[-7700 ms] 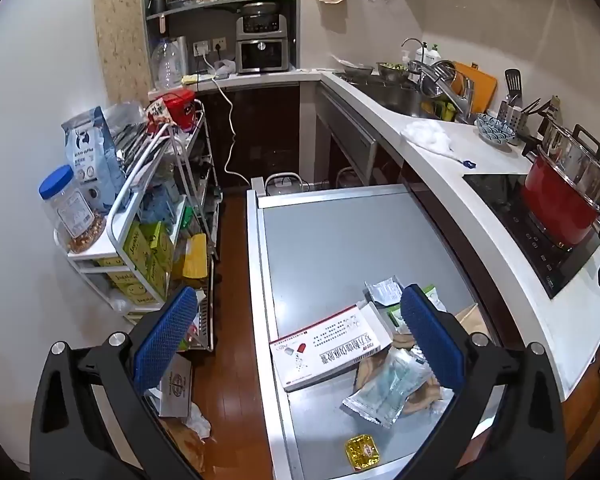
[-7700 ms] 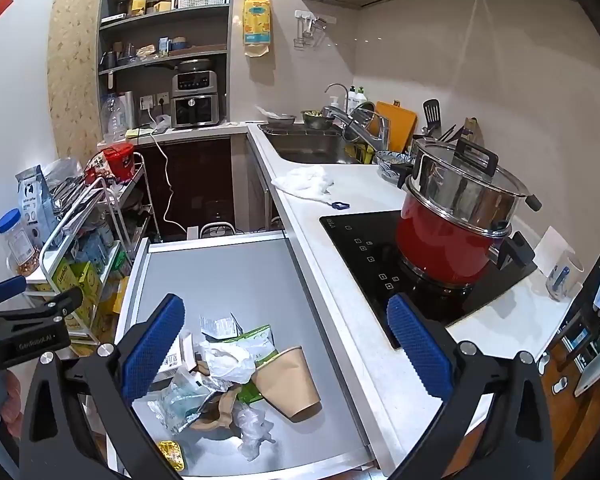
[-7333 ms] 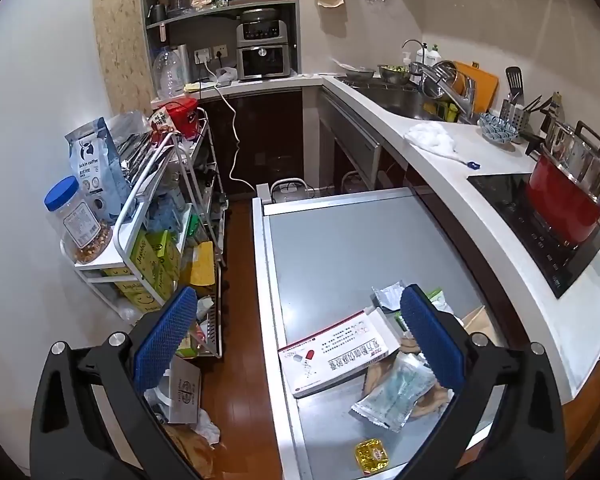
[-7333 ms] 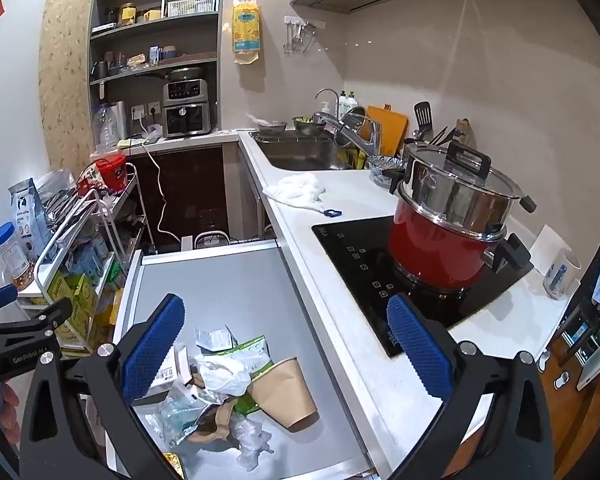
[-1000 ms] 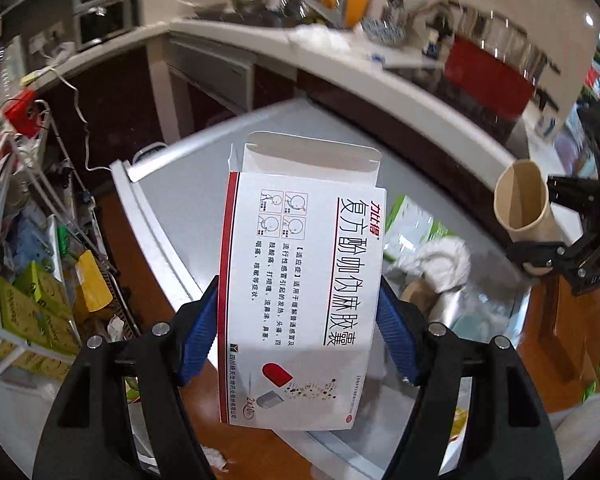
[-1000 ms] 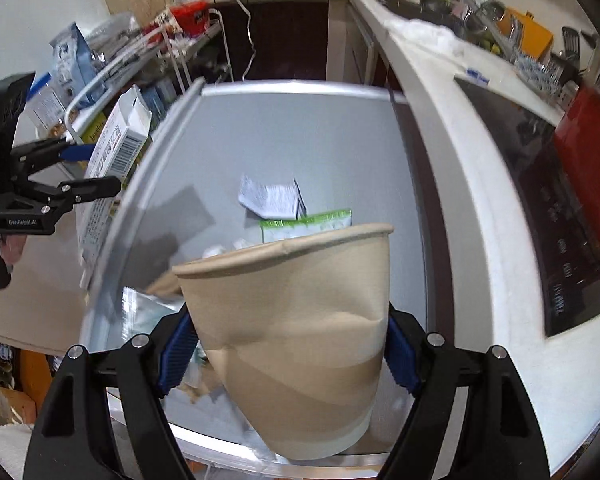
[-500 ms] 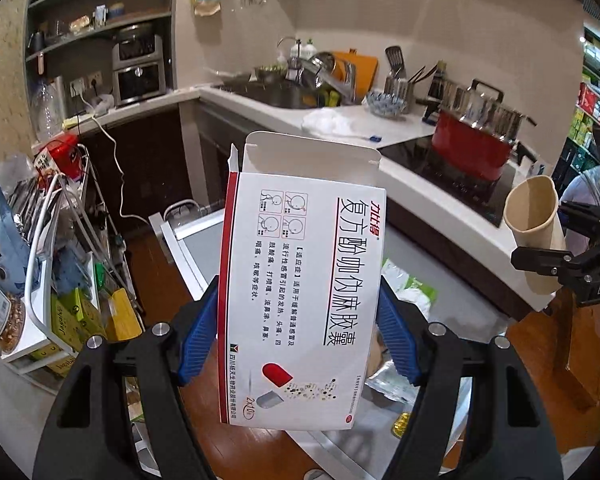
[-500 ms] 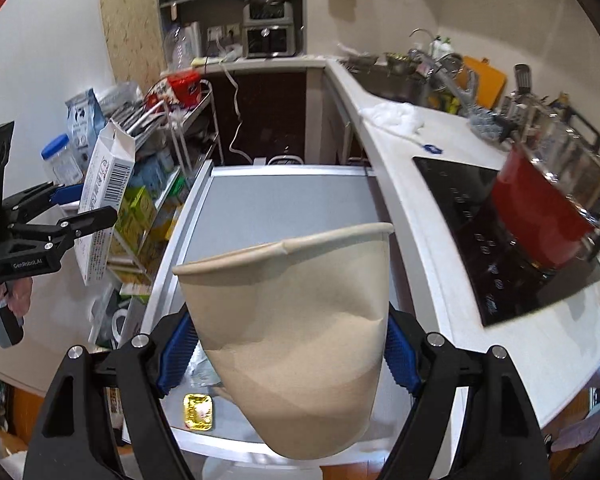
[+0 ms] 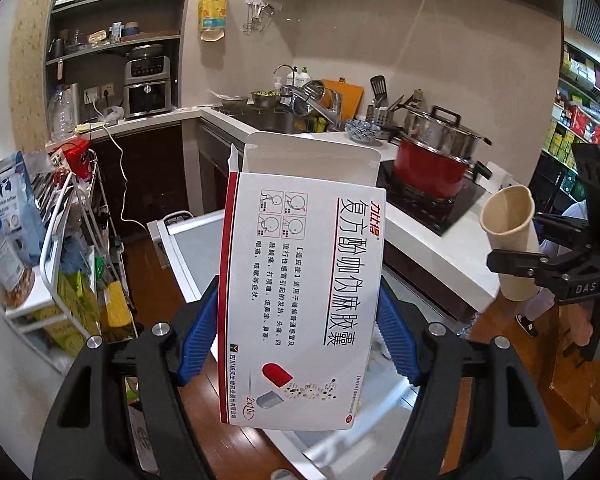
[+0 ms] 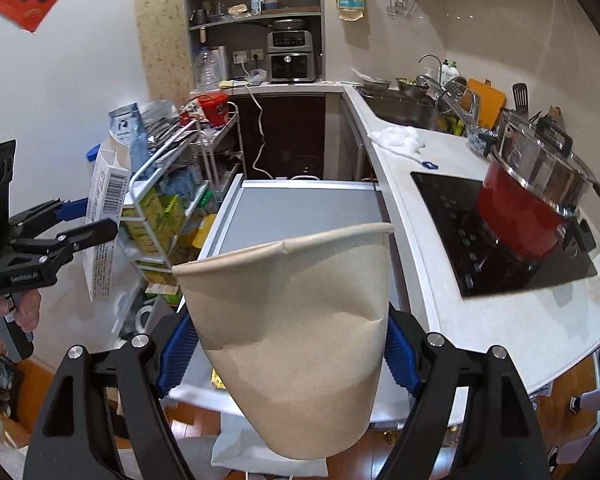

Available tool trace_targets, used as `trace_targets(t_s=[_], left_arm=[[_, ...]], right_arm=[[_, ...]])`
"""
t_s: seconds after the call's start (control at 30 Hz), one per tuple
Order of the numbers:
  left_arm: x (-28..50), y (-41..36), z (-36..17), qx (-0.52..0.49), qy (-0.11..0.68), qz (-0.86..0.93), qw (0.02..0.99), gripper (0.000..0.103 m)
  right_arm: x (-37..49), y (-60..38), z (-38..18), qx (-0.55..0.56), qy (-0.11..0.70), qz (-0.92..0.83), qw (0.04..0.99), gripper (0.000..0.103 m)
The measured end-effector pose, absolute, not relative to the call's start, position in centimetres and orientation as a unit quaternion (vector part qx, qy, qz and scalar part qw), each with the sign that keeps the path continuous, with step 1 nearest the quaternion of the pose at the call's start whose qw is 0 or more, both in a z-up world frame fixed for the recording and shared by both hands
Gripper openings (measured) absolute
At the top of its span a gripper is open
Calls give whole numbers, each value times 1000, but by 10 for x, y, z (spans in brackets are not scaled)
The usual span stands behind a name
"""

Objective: Collect trash
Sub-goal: 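Lift the box with left tool while right tool carries the cup toward the paper bag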

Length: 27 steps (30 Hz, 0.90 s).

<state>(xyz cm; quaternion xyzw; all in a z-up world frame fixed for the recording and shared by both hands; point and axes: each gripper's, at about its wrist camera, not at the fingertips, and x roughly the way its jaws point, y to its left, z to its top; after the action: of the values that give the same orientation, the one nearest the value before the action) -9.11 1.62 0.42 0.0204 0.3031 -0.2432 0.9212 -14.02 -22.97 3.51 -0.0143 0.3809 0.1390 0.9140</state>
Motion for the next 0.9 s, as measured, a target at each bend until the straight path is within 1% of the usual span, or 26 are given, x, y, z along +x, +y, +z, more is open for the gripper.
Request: trace_targets(t_s=[0.17,0.37,0.63,0.9], left_arm=[[-133,-10,-13,28,327,-248,911,72],[-170,-30,-48,43,372,-254,892,72],[-203,-56,-124,61,450,-265,851,72],[-199,-71,-193,94,508,-253,818,72]], right_arm=[[-170,-247,14,6,406,162,899,78],[-198,-252,-34,15,462,172,870,78],[-212,-255,-106,31,533,157,831,78],[-203,-252,-168,40,578,137,804,78]])
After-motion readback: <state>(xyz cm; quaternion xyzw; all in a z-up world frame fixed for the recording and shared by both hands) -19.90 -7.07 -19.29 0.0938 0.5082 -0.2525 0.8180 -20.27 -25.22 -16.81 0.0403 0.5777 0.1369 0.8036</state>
